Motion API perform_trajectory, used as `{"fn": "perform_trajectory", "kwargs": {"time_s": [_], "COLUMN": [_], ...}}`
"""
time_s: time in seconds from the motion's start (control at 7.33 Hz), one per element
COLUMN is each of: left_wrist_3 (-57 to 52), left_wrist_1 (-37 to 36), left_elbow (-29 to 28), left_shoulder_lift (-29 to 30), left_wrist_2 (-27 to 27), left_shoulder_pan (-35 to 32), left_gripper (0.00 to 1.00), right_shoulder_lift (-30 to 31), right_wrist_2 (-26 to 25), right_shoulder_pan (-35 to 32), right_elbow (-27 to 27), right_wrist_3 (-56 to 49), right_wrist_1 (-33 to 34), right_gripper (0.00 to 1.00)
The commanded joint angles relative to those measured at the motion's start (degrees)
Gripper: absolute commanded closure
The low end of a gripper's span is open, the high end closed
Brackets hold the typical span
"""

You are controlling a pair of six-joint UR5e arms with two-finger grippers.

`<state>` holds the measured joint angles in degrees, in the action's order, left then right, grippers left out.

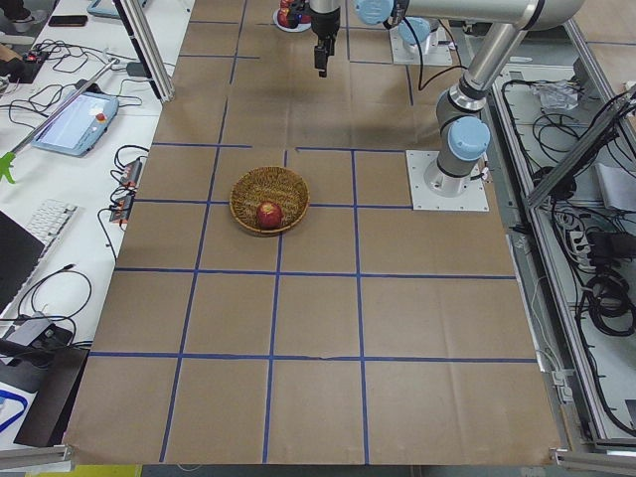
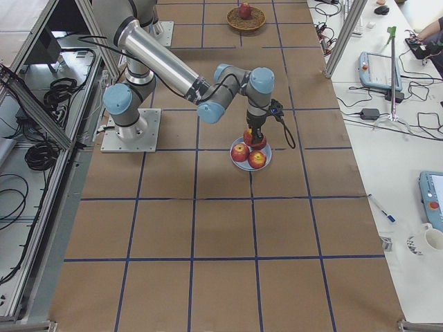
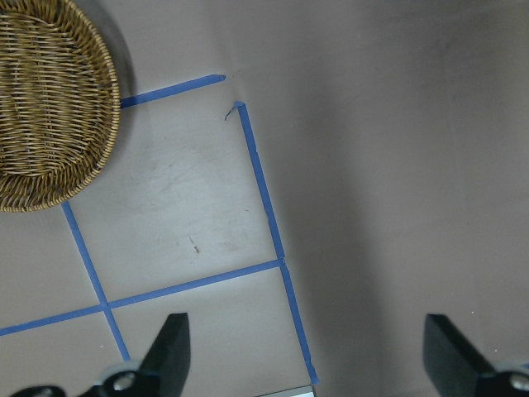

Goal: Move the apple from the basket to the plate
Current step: 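Open the right gripper to release the apple on the plate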

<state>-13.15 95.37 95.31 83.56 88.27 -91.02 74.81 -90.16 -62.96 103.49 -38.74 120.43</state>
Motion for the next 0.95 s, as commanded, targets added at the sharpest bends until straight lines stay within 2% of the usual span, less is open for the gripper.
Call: {"fn": "perform_trajectory", "kwargs": {"time_s": [0.0, 0.27, 0.41, 0.55, 0.82], "left_wrist_3": [0.05, 0.14, 0.14, 0.14, 0.14], "left_wrist_1": [-0.09, -0.09, -0.09, -0.09, -0.09], "left_elbow": [0.14, 0.14, 0.14, 0.22, 0.23], "left_shoulder_lift": [0.03, 0.03, 0.03, 0.03, 0.03], "left_wrist_2": [-0.02, -0.02, -0.02, -0.02, -0.02], "left_shoulder_pan": [-0.03, -0.03, -0.03, -0.03, -0.03], "left_gripper": [0.01, 0.01, 0.01, 0.01, 0.01], "right_shoulder_lift": [-0.72, -1.69, -1.78, -1.86, -0.82], "right_wrist_2": [-0.02, 0.16, 0.16, -0.01, -0.02], "right_shoulder_pan": [0.03, 0.03, 0.03, 0.03, -0.14], "right_elbow": [-0.13, -0.22, -0.13, -0.22, -0.83], "right_wrist_3": [-0.11, 0.07, 0.07, 0.07, 0.33], "right_wrist_1": [1.20, 2.09, 2.09, 2.00, 1.91], "right_gripper": [0.47, 0.47, 0.33, 0.00, 0.00]}}
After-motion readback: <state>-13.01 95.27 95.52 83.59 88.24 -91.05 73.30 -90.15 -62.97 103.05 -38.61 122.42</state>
